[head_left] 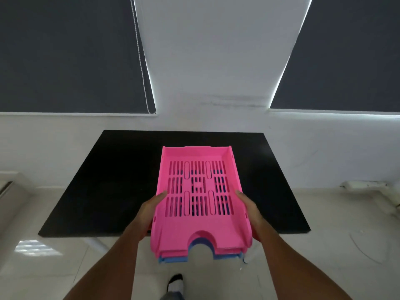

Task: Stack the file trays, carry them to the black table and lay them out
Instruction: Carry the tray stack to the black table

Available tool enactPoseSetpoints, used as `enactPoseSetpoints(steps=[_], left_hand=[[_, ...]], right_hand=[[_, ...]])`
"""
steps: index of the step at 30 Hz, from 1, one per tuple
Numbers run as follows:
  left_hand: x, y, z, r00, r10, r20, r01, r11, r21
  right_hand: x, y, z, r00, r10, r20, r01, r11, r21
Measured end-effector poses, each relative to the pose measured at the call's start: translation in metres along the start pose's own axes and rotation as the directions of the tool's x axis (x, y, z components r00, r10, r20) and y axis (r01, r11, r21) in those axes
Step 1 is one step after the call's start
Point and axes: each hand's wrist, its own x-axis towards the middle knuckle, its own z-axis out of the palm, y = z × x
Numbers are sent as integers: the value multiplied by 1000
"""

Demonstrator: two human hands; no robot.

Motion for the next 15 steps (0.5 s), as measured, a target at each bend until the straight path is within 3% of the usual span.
enactPoseSetpoints(steps=[8, 15], left_hand=[[91, 63, -42, 998, -39, 50, 36, 998, 54], [146, 79, -57, 995, -83, 61, 82, 996, 22]], right_hand=[[93, -30, 43, 997, 20, -72, -17, 999, 41], [140, -48, 57, 995, 51, -91, -51, 999, 6]])
